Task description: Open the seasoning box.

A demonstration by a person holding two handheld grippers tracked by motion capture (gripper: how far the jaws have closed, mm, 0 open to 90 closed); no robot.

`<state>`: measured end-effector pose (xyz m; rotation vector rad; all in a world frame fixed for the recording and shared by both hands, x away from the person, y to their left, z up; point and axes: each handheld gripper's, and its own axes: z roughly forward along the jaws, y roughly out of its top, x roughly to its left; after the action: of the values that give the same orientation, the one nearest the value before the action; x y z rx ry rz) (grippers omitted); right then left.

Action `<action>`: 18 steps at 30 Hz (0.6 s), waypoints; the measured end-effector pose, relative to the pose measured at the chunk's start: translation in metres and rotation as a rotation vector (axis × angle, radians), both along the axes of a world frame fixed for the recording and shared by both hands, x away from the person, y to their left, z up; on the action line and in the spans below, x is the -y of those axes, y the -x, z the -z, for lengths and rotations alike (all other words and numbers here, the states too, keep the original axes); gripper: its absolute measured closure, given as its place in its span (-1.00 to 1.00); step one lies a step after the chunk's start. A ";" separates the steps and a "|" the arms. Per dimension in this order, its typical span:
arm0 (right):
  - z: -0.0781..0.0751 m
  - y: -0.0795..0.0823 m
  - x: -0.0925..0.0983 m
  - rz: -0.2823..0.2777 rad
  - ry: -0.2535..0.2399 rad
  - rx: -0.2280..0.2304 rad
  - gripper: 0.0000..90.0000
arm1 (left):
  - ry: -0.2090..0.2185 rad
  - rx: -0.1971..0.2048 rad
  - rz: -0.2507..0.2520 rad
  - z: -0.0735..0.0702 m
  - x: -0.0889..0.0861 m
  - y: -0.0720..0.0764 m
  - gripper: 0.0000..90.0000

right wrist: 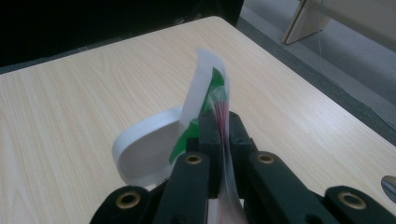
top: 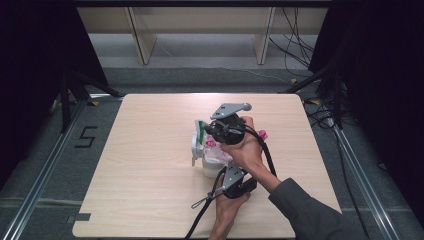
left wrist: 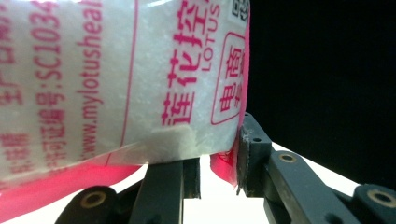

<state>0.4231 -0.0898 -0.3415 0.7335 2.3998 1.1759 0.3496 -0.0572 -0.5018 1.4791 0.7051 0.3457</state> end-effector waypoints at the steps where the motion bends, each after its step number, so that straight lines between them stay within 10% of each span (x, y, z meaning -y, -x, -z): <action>1: 0.001 -0.001 0.000 0.003 0.004 0.005 0.98 | 0.000 -0.002 0.001 0.000 0.000 0.000 0.63; 18: 0.003 0.000 -0.002 0.004 0.025 0.005 0.98 | 0.000 -0.001 0.001 0.001 0.000 0.000 0.63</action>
<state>0.4230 -0.0874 -0.3444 0.7269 2.4031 1.1426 0.3493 -0.0571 -0.5027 1.4796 0.7052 0.3448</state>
